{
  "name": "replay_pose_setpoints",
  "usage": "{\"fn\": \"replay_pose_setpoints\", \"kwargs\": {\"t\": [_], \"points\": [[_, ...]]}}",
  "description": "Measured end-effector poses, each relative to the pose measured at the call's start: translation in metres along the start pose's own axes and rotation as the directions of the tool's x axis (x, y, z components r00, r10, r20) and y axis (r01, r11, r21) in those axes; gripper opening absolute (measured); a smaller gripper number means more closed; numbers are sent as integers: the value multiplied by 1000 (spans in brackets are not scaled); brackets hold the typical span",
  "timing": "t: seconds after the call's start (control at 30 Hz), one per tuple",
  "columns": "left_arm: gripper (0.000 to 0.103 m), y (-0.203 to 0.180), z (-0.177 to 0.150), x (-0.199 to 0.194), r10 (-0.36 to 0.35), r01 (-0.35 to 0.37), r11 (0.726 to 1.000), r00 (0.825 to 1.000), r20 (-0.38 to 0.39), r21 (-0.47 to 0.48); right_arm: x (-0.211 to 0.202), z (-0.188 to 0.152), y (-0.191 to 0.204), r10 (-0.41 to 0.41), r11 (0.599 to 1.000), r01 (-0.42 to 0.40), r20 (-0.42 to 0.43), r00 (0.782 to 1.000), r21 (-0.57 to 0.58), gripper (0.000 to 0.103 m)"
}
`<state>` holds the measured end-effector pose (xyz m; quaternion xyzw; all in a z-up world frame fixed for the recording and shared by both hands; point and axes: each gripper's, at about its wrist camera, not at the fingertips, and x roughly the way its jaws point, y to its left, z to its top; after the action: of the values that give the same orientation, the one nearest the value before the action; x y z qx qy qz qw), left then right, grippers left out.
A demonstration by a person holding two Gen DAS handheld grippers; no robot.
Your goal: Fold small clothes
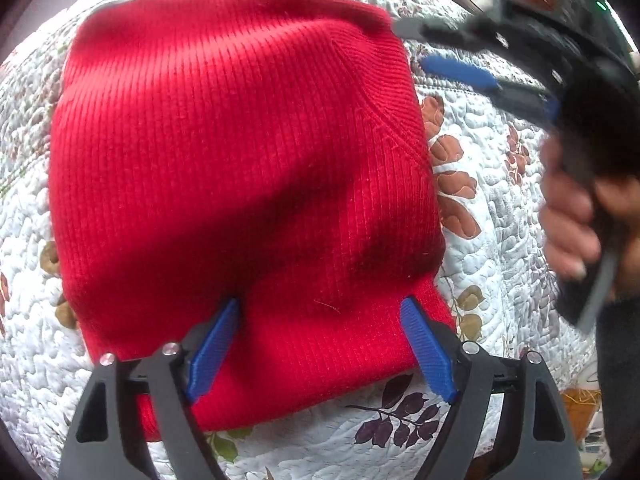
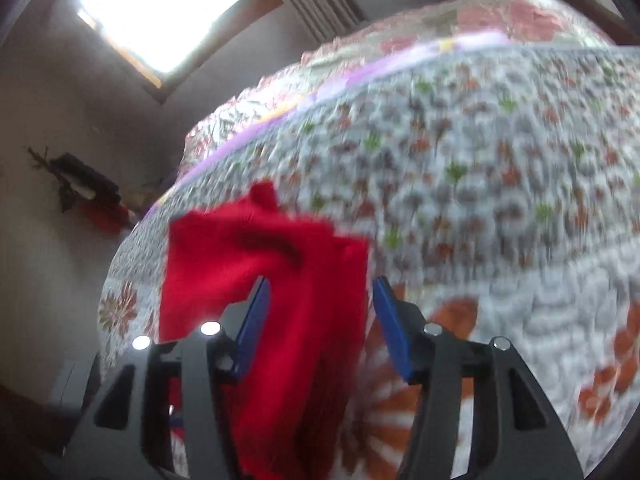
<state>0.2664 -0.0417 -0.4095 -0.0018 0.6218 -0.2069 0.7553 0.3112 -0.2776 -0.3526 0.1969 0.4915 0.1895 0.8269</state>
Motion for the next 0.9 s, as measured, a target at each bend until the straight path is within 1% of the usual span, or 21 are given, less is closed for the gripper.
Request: {"fn": "replay_pose_setpoints", "kwargs": {"t": [0.1,0.13,0.17,0.2,0.27,0.3,0.33,0.37,0.4,0.47,0.53,0.57,0.63,0.67,0.7,0.73,0.77,0.8,0.83,0.87,0.9], "points": [[83,0,-1,0,4,-4,1000,1000,-6,-1,11,-14,7,52,999,-51,-70,996,10,54],[83,-1,-1,-2,4,-4,1000,1000,-7,-1,16,-17,8,60,998,-60,-87,994,6,50],[83,-2,-2,1,4,-4,1000,1000,-7,-2,26,-19,9,40,999,-42,-113,993,-17,21],[83,-3,-2,1,4,-4,1000,1000,-7,-2,30,-19,9,22,999,-27,-119,993,-37,9],[83,-3,-3,-2,-2,1,1000,1000,-8,-3,32,-15,5,-20,999,16,-87,996,-48,8],[83,-2,-4,-5,-12,12,1000,1000,-7,-9,32,-13,1,-23,999,21,-78,997,-34,8],[83,2,-7,-12,-39,39,999,999,-2,-25,31,-11,-3,-12,1000,11,-74,997,-8,8],[83,5,-10,-18,-65,65,997,998,7,-42,28,-11,-6,16,1000,-14,-78,997,24,10],[83,12,-15,-27,-101,102,992,995,24,-68,23,-11,-7,32,999,-29,-82,996,38,19],[83,35,-29,-48,-161,168,977,985,65,-132,3,-17,-8,38,998,-35,-61,997,57,24],[83,57,-42,-63,-165,178,969,983,87,-172,-16,-30,-7,24,998,-20,-57,998,66,25],[83,71,-50,-71,-164,179,965,982,96,-192,-26,-41,-5,30,997,-25,-67,997,72,30],[83,96,-60,-79,-154,173,960,983,99,-222,-34,-65,0,37,996,-27,-118,992,80,43],[83,106,-63,-78,-154,172,956,984,94,-236,-34,-80,4,29,996,-16,-154,988,83,51],[83,117,-66,-77,-163,183,948,982,96,-259,-33,-93,6,27,996,-11,-178,984,91,54],[83,123,-65,-76,-179,201,940,978,104,-276,-30,-102,8,34,994,-14,-194,980,105,55],[83,135,-64,-74,-205,230,926,972,111,-299,-23,-112,11,53,990,-22,-223,973,139,57],[83,141,-63,-71,-214,238,921,971,110,-307,-13,-121,10,68,987,-27,-258,964,158,47],[83,146,-61,-67,-220,242,922,970,106,-301,-7,-125,11,72,988,-30,-275,959,153,29],[83,150,-58,-62,-227,247,925,969,103,-289,-1,-129,11,27,993,6,-276,961,116,10],[83,153,-56,-58,-248,267,922,963,101,-279,1,-129,7,4,993,27,-261,965,118,7]]}}
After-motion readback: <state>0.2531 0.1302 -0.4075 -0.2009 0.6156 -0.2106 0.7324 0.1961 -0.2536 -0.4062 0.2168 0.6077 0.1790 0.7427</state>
